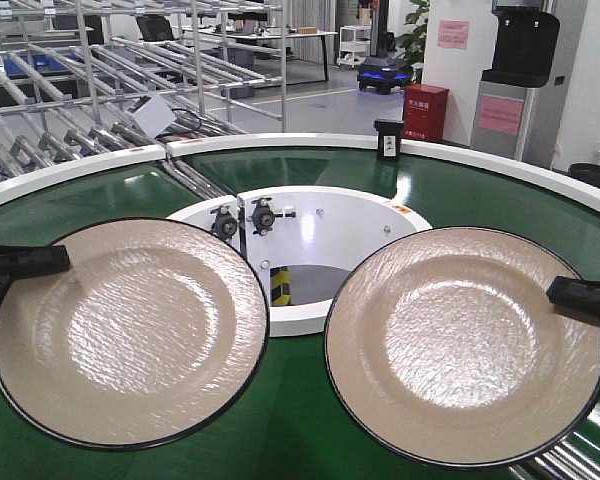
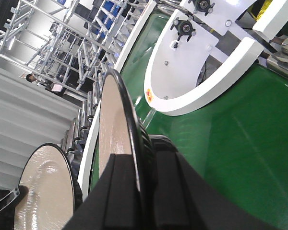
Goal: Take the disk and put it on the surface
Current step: 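Turn the base away from the conveyor holding both plates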
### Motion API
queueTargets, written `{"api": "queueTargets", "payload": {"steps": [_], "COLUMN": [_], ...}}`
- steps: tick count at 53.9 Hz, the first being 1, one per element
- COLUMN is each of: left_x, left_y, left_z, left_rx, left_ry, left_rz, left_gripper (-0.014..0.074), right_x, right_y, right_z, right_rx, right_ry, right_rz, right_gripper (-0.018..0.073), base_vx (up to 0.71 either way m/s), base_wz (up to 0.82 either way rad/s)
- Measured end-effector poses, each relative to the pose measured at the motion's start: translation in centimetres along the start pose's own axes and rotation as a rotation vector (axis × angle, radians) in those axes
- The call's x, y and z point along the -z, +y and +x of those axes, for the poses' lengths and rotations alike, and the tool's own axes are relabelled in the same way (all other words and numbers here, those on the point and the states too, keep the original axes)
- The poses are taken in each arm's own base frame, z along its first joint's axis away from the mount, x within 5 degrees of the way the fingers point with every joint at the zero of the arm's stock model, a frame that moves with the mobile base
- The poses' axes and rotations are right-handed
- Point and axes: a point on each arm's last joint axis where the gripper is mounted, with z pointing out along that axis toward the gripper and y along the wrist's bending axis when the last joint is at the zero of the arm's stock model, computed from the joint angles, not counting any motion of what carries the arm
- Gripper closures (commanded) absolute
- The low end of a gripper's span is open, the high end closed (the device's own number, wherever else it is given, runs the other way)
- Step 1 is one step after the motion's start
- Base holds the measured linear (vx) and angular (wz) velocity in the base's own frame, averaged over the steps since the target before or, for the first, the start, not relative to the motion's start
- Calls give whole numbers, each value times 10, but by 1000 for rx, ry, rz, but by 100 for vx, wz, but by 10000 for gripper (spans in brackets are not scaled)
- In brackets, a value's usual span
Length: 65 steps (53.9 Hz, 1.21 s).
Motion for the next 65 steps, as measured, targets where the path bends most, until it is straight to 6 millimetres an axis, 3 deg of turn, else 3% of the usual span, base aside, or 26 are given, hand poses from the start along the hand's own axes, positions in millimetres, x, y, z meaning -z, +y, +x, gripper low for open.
{"api": "queueTargets", "payload": {"steps": [35, 65], "left_x": [0, 0], "left_y": [0, 0], "left_z": [0, 0], "left_rx": [0, -1], "left_ry": [-3, 0], "left_rz": [-4, -2], "left_gripper": [598, 598], "right_x": [0, 0], "right_y": [0, -1], "right_z": [0, -1], "right_rx": [0, 0], "right_ry": [-3, -11], "right_rz": [2, 8], "right_gripper": [568, 568], "base_vx": [-1, -12], "base_wz": [-4, -45]}}
